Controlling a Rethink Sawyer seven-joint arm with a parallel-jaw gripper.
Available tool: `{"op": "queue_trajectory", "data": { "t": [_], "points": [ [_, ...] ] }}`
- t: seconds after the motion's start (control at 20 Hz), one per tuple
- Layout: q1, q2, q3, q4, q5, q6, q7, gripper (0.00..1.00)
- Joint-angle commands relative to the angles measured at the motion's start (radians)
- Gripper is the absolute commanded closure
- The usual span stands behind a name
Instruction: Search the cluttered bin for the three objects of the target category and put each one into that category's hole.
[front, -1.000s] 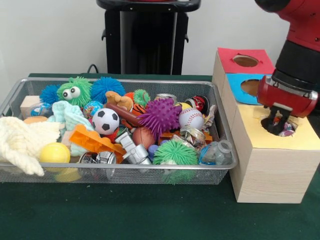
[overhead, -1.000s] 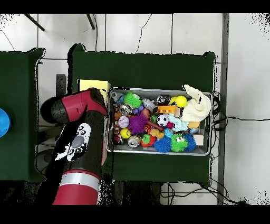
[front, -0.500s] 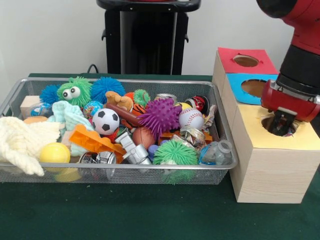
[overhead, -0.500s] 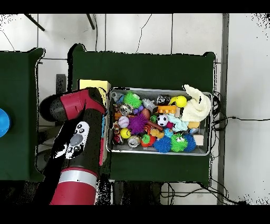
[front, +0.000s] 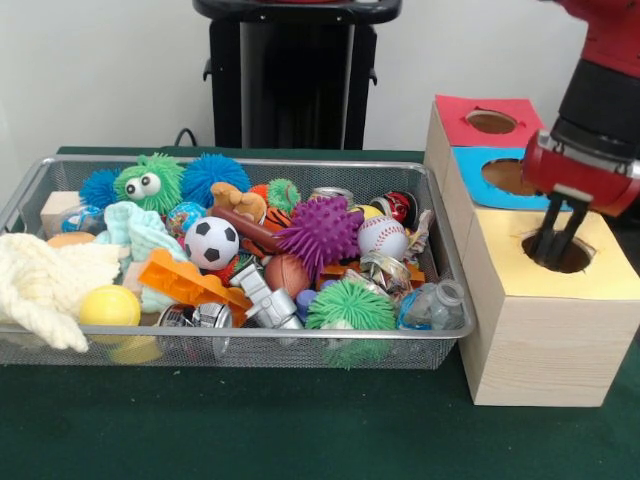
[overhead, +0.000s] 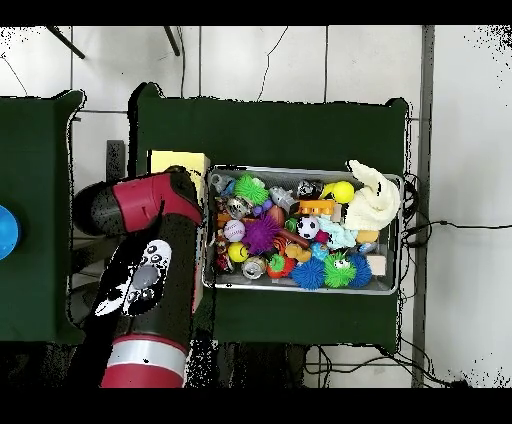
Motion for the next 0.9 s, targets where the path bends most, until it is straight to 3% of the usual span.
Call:
{"op": "queue_trajectory", "data": {
  "t": [0.05,0.5,0.9],
  "points": [
    [-0.065,-0.155,0.098,0.160,0.057,0.207,0.002,1.00],
    [-0.121,-0.235,0.130,0.206,0.061,0.239,-0.053,1.00],
    [-0.188,-0.291,0.137,0.268,0.019,0.167,-0.099,1.00]
  ]
}}
